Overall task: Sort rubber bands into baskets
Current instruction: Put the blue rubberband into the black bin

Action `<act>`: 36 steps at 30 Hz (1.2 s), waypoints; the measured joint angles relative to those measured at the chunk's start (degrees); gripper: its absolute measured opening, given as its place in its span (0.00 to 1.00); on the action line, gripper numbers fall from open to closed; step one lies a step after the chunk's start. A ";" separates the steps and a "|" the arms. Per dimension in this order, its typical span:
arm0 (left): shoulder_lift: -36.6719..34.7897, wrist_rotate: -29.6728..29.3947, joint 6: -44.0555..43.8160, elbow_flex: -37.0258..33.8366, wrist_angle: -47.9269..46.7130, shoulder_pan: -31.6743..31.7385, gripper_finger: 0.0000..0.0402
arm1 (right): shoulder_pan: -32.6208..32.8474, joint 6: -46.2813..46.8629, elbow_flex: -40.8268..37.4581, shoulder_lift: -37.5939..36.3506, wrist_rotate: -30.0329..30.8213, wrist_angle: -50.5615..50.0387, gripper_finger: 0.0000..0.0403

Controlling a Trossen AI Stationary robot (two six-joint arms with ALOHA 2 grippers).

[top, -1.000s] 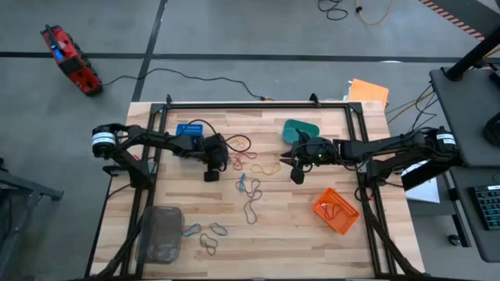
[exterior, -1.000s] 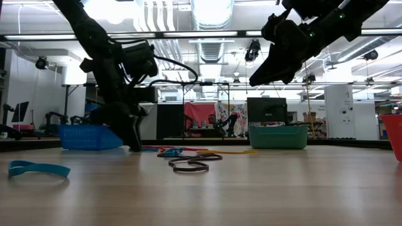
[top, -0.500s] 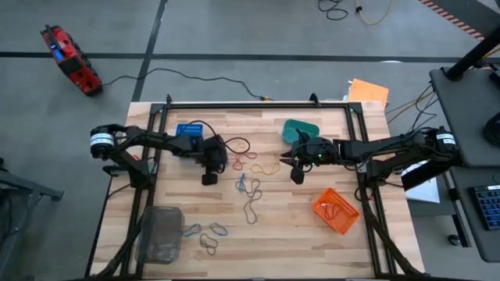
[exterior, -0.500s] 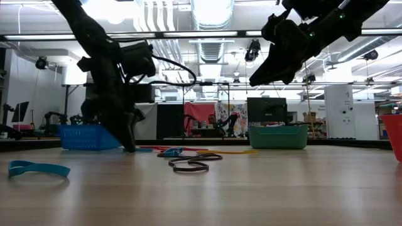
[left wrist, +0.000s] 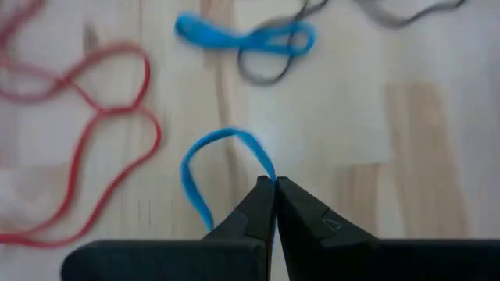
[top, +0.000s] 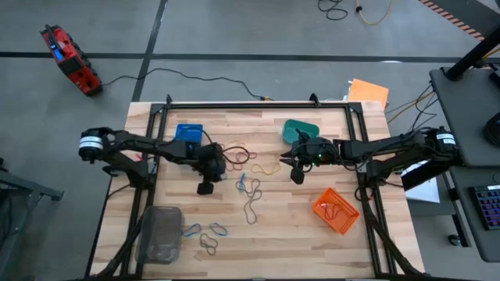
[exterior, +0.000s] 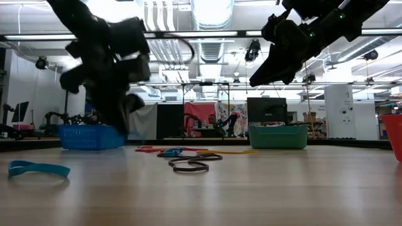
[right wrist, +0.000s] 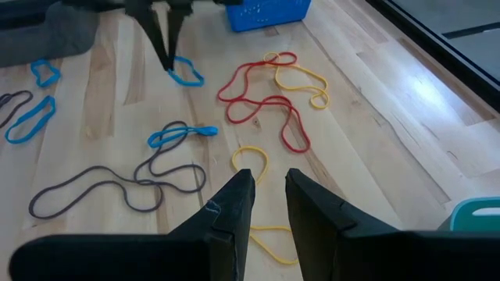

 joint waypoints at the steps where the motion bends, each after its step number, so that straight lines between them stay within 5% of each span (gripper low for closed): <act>1: -1.32 0.00 -0.33 0.00 0.08 -0.24 0.00 | 0.00 -0.02 0.00 0.00 0.02 0.00 0.18; 12: -15.89 -0.42 -7.74 0.09 -0.67 -3.60 0.00 | 0.00 -0.16 0.00 0.00 0.02 -0.01 0.18; 21: -21.25 -0.52 -19.14 0.16 -6.58 -13.29 0.00 | 0.00 -1.11 -0.13 0.00 0.02 0.02 0.18; 36: -22.44 0.85 -45.46 18.66 -41.85 -39.76 0.00 | 0.00 -1.11 -0.26 0.00 0.02 0.04 0.18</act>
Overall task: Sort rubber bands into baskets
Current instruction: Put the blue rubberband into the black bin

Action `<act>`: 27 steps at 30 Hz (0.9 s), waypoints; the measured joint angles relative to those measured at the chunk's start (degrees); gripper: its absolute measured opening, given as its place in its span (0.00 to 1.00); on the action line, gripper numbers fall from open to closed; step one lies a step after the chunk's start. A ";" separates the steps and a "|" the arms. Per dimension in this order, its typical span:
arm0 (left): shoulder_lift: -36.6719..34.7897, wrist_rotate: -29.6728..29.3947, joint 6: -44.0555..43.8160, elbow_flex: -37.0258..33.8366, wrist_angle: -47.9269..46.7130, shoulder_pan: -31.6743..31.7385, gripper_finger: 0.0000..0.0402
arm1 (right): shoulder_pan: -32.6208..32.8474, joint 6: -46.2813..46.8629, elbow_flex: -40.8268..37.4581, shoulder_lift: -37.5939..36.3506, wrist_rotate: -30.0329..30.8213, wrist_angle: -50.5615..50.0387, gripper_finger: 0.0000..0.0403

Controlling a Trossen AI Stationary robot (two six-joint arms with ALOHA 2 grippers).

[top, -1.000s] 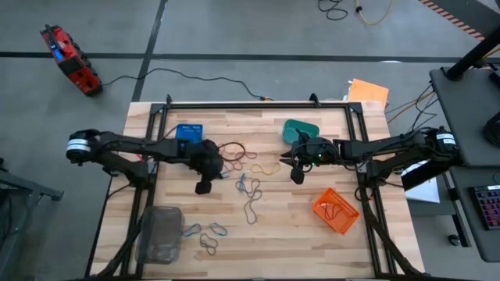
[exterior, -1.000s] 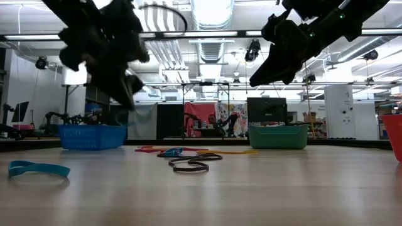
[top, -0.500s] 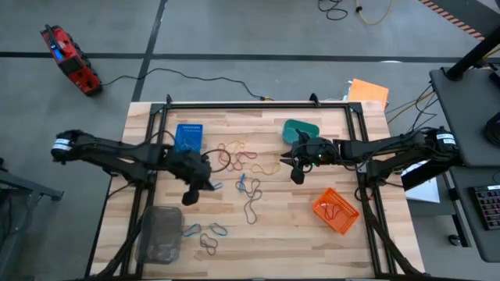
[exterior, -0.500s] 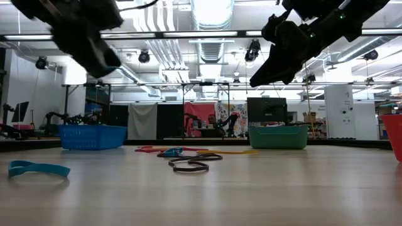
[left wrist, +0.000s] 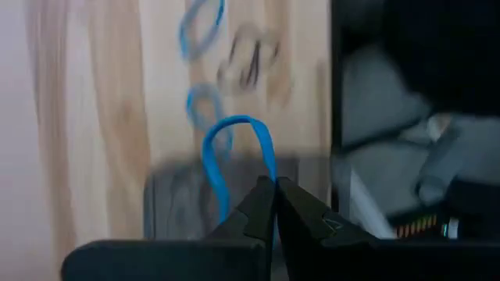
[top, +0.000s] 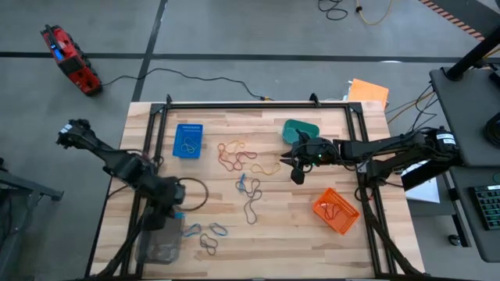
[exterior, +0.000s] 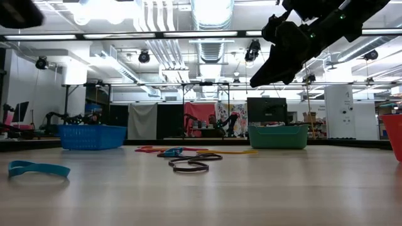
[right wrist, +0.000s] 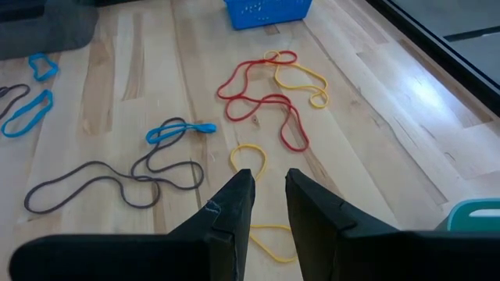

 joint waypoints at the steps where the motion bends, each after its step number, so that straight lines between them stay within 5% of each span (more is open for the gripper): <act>1: 0.00 0.05 -1.24 0.59 -2.44 -1.12 0.00 | 0.00 0.00 0.00 0.00 0.00 0.00 0.18; 10: 0.06 3.37 -14.58 -1.80 -6.88 -5.63 0.00 | 0.00 0.59 -0.02 0.00 0.02 0.00 0.18; 27: 3.59 3.43 -22.67 -4.45 -5.07 -6.79 0.00 | -0.02 -0.24 -0.51 0.00 0.09 0.03 0.18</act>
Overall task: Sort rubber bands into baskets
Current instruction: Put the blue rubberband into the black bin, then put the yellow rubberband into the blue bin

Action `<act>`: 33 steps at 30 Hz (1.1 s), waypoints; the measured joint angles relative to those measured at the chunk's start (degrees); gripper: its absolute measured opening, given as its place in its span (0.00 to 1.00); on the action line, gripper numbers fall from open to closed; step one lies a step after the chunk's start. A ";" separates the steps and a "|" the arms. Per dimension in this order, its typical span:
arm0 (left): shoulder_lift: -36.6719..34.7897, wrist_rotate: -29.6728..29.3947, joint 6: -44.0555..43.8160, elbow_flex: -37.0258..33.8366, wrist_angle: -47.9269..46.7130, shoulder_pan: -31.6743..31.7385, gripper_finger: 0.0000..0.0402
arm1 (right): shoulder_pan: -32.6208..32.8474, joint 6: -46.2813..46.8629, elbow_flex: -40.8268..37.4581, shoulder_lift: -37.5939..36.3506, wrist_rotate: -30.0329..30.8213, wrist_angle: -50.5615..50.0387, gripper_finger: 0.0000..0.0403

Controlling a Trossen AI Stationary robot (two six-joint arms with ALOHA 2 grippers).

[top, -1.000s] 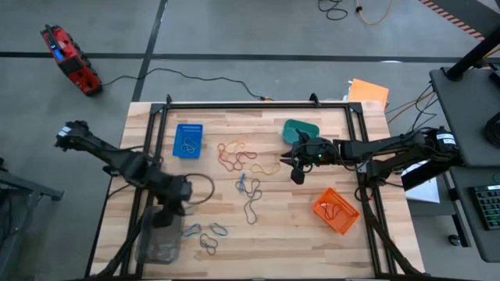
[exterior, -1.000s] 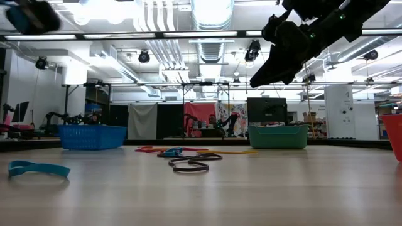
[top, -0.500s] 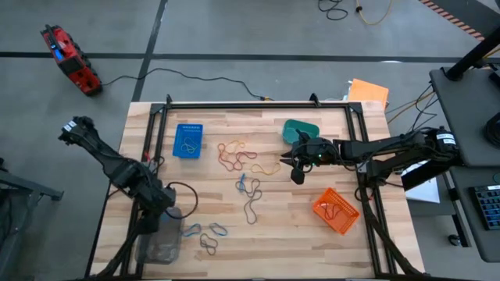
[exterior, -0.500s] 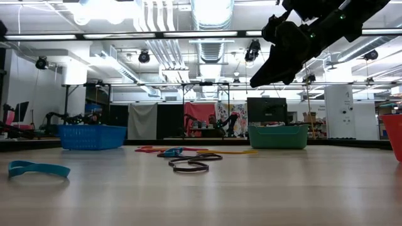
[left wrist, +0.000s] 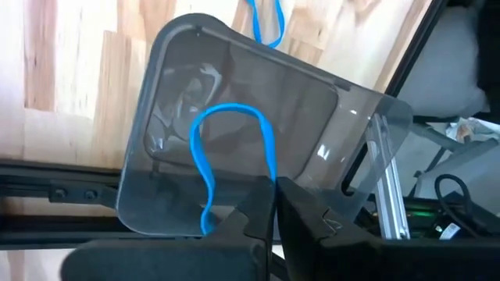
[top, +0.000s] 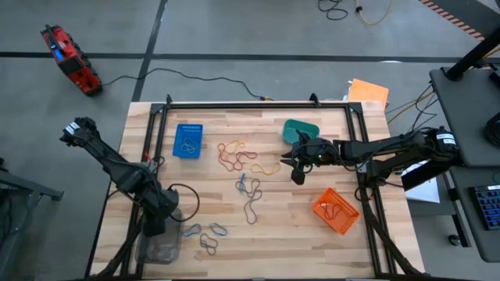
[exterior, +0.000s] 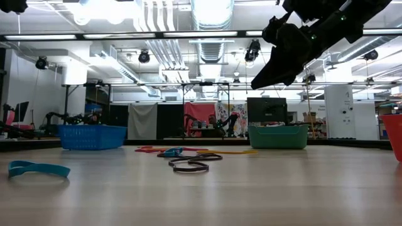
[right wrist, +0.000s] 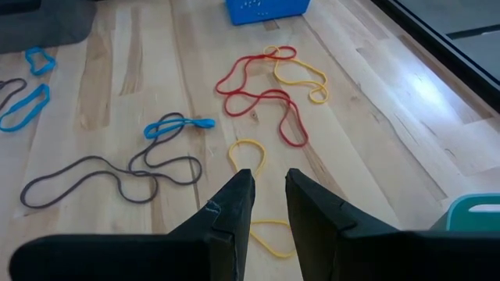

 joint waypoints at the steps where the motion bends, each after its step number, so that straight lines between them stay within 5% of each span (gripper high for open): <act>1: 0.07 0.03 -0.10 0.00 0.00 0.00 0.01 | 0.00 -0.02 -0.08 0.00 0.00 0.04 0.18; 19: 0.24 -1.09 -1.56 0.00 0.28 0.11 0.19 | 0.00 0.20 -2.16 0.00 -0.02 2.47 0.18; 33: 0.24 -22.88 15.72 0.00 13.32 0.25 0.19 | 0.00 0.07 -2.22 0.00 -0.02 4.20 0.18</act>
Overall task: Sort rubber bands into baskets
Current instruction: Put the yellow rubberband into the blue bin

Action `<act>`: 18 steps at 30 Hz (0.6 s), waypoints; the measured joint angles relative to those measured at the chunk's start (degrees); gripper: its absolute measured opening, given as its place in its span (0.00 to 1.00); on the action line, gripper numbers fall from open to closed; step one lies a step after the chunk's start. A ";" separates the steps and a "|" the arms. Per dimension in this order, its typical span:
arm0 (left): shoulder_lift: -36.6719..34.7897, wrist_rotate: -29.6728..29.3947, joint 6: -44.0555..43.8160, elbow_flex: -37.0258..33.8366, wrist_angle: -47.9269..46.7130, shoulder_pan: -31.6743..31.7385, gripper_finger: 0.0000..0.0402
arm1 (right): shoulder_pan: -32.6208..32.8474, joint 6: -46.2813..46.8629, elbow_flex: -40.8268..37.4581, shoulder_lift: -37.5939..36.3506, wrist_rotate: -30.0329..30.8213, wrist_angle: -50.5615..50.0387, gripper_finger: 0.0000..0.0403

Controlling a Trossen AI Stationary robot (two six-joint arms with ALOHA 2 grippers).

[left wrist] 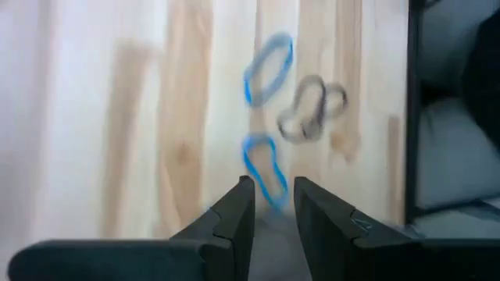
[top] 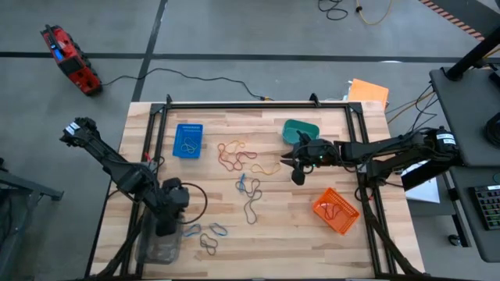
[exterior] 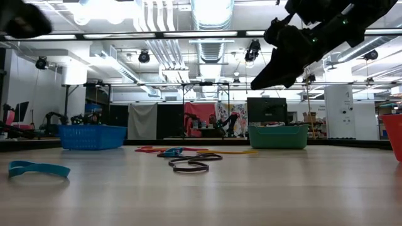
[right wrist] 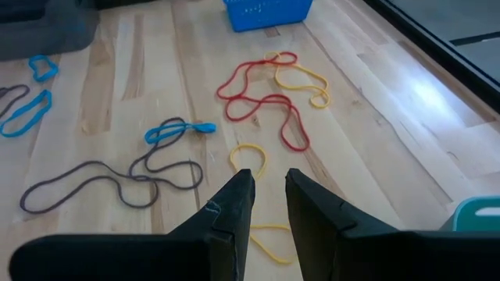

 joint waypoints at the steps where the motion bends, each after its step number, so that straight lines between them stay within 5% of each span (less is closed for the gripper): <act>1: 0.00 -1.70 1.88 0.00 0.81 0.03 0.19 | 0.00 0.00 0.00 0.00 0.00 0.32 0.18; 8: 0.00 -10.70 16.35 0.00 7.65 2.25 0.19 | -0.04 -0.53 0.00 0.00 -0.02 2.27 0.18; 18: 0.00 -11.37 34.66 -1.27 16.27 8.12 0.19 | -0.04 -0.86 0.00 0.00 -0.02 2.53 0.18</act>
